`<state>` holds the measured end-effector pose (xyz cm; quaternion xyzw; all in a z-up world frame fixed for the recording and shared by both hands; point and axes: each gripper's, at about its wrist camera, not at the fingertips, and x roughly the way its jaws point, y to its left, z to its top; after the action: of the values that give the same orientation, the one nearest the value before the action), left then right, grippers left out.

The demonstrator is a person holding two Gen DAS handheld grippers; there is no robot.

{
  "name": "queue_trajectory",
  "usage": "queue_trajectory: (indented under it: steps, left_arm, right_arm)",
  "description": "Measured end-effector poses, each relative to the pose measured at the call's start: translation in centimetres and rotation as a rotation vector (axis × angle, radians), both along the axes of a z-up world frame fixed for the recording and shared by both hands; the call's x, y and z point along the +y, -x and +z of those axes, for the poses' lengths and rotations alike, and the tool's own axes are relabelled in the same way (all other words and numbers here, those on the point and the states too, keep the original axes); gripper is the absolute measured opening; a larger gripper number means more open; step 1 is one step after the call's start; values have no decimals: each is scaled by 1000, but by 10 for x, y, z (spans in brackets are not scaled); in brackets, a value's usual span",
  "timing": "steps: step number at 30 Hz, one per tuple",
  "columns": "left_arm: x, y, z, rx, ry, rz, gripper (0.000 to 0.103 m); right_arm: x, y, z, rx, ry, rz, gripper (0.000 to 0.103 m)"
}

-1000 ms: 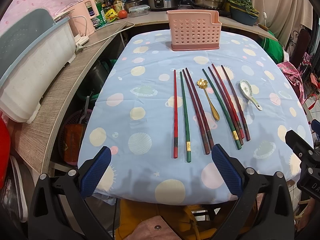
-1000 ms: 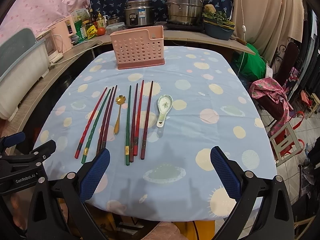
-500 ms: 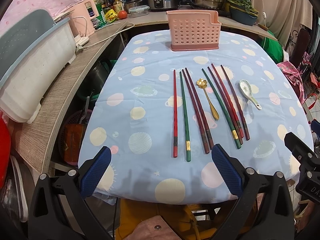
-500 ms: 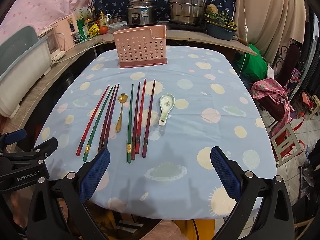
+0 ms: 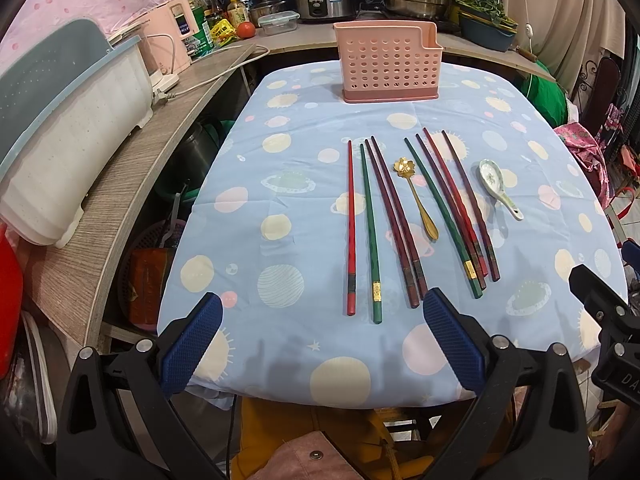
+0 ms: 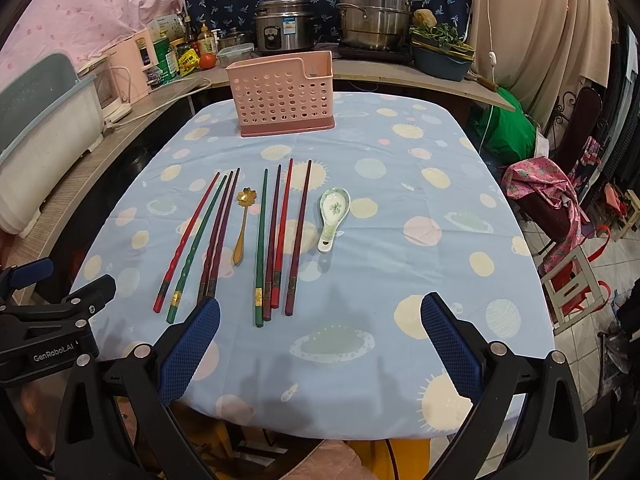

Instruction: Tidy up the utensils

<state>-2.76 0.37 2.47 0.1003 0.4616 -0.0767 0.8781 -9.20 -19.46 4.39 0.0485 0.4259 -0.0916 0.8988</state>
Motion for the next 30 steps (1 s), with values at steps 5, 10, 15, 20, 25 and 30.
queue_trajectory:
  steps: [5, 10, 15, 20, 25, 30]
  left_arm:
    - [-1, -1, -2, 1, 1, -1, 96]
    - [-1, 0, -2, 1, 1, -1, 96]
    - [-1, 0, -2, 2, 1, -1, 96]
    - [6, -7, -5, 20, 30, 13, 96]
    - [17, -23, -21, 67, 61, 47, 96]
    - [20, -42, -49, 125, 80, 49, 89]
  right_arm:
    - [0, 0, 0, 1, -2, 1, 96]
    - [0, 0, 0, 0, -2, 0, 96]
    - [0, 0, 0, 0, -2, 0, 96]
    - [0, 0, -1, 1, -11, -6, 96]
    - [-5, -5, -8, 4, -33, -14, 96]
    - [-10, -14, -18, 3, -80, -8, 96]
